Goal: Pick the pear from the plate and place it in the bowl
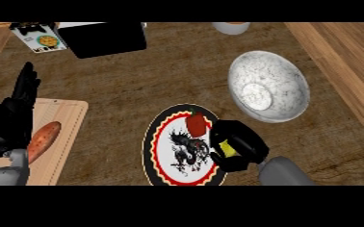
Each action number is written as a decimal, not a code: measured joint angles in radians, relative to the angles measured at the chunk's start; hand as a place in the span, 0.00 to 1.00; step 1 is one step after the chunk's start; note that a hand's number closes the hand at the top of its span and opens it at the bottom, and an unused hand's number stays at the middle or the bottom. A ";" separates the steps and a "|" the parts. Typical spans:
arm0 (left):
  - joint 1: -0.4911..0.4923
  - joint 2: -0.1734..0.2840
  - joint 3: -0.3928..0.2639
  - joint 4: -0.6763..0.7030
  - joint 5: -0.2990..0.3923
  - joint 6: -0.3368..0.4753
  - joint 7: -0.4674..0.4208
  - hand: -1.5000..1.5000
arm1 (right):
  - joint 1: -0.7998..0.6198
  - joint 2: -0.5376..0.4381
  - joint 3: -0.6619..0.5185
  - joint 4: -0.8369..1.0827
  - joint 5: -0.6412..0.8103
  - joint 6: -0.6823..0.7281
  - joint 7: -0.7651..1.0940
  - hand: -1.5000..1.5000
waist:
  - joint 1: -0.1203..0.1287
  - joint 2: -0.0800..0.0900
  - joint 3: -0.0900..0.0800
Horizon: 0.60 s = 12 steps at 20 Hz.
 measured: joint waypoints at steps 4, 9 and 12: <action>0.003 -0.007 -0.009 -0.018 0.002 -0.004 -0.004 0.50 | 0.093 -0.083 -0.045 -0.188 -0.042 -0.006 0.087 1.00 | 0.021 0.017 0.000; -0.006 -0.012 -0.029 -0.041 0.002 -0.022 -0.009 0.50 | 0.202 -0.203 -0.137 -0.479 -0.121 0.004 0.239 1.00 | 0.066 0.036 0.002; -0.027 -0.018 -0.047 -0.062 0.003 -0.037 0.003 0.50 | 0.265 -0.271 -0.215 -0.642 -0.166 0.002 0.334 1.00 | 0.109 0.049 0.004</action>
